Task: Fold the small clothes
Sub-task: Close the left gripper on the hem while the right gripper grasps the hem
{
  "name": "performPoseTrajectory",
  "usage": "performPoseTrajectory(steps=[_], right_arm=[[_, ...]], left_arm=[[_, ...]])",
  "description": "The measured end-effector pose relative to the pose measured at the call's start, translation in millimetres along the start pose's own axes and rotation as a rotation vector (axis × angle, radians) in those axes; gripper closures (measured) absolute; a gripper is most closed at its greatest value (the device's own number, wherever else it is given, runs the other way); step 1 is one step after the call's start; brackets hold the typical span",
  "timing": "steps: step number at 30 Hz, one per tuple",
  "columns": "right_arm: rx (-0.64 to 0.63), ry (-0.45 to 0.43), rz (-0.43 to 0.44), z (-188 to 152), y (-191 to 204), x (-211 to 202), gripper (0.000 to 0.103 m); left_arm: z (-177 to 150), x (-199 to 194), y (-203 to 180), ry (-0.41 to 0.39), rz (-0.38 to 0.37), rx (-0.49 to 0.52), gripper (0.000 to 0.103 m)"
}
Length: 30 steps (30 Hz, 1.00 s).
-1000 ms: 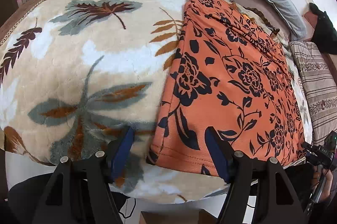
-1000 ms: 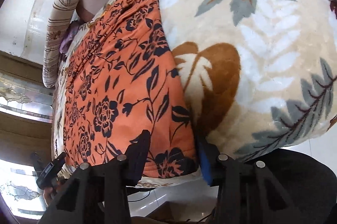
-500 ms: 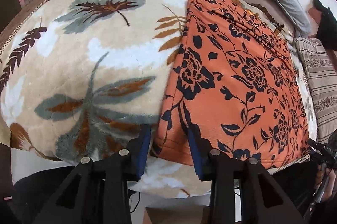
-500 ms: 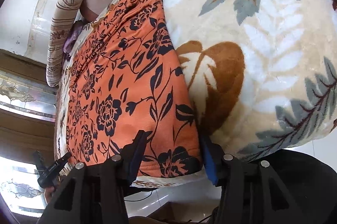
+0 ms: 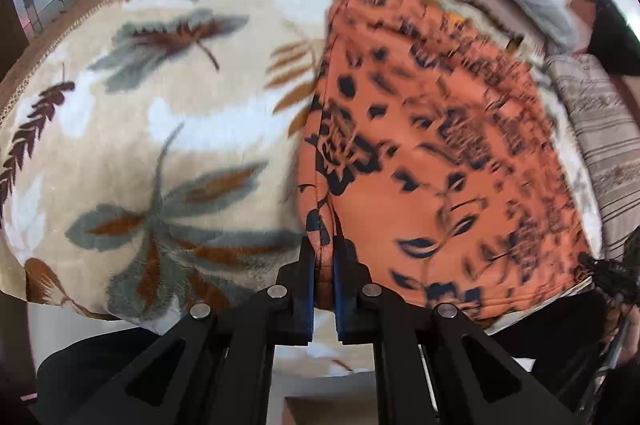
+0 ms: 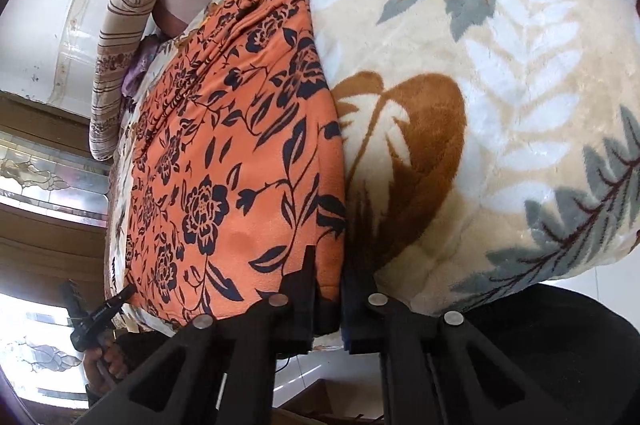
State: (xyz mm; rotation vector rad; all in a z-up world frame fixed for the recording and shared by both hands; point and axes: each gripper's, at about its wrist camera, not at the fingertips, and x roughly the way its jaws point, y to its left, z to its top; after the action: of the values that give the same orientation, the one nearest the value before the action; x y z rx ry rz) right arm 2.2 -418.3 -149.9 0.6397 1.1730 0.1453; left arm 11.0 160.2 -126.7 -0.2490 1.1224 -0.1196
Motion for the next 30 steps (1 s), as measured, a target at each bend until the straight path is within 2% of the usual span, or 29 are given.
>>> performPoseTrajectory(steps=[4,6,7,9,11,12,13,14,15,16,17,18,19,20,21,26,28,30], right_arm=[[0.004,-0.062,0.034,8.1,5.6,-25.5,0.094],[0.012,-0.05,0.027,11.6,1.0,-22.9,0.094],[0.024,-0.029,0.038,12.2,-2.6,-17.7,0.091],[0.062,0.014,0.02,9.9,-11.0,-3.2,0.091],[0.076,0.035,0.014,6.6,-14.4,6.2,0.09],[0.076,0.044,0.004,6.1,-14.0,8.6,0.084],[0.069,0.048,-0.001,4.9,-13.2,9.8,0.071],[0.058,0.047,0.008,5.4,-12.5,9.5,0.065],[0.05,0.049,0.024,6.6,-11.1,9.5,0.047],[0.046,0.047,0.039,7.6,-9.9,9.7,0.041],[0.047,0.051,0.038,8.3,-9.3,11.1,0.041],[0.043,0.053,0.028,8.4,-8.4,12.5,0.042],[0.03,0.054,0.015,8.1,-6.5,13.3,0.058],[0.019,0.057,-0.002,8.0,-5.1,13.9,0.077],[0.027,0.065,0.002,8.0,-6.8,15.0,0.095],[0.033,0.016,0.063,11.4,-2.3,-4.3,0.096],[0.024,0.015,0.072,14.0,-0.9,-7.3,0.096],[0.039,0.04,0.063,14.4,-7.1,0.4,0.095]], left_arm=[[2.2,-21.5,-1.4,-0.06,-0.025,-0.003,0.096],[3.0,-9.4,-0.4,-0.026,-0.014,0.0,0.095],[2.3,-0.8,1.1,-0.004,0.003,-0.011,0.095],[-1.4,17.4,4.7,0.048,0.018,-0.017,0.094],[-5.8,22.1,5.4,0.052,0.043,-0.019,0.092],[-5.7,21.3,5.9,0.048,0.028,-0.028,0.087],[-4.9,21.1,5.4,0.052,0.01,-0.028,0.073],[-4.5,21.3,4.7,0.054,0.005,-0.023,0.064],[-3.7,22.6,3.8,0.052,0.01,-0.011,0.048],[-3.6,24.1,3.0,0.053,0.013,-0.002,0.046],[-2.5,27.2,1.1,0.054,0.02,0.001,0.046],[-2.4,26.3,1.7,0.046,0.021,-0.003,0.051],[-3.8,24.0,1.0,0.034,0.016,-0.003,0.088],[-4.4,23.5,0.4,0.038,0.013,0.005,0.095],[-2.7,23.1,0.1,0.04,0.002,0.005,0.096],[8.4,-4.2,-9.4,-0.04,-0.04,0.025,0.096],[10.6,-2.3,-7.6,-0.03,-0.045,0.015,0.096],[9.1,12.5,-5.5,0.018,-0.026,0.015,0.096]])
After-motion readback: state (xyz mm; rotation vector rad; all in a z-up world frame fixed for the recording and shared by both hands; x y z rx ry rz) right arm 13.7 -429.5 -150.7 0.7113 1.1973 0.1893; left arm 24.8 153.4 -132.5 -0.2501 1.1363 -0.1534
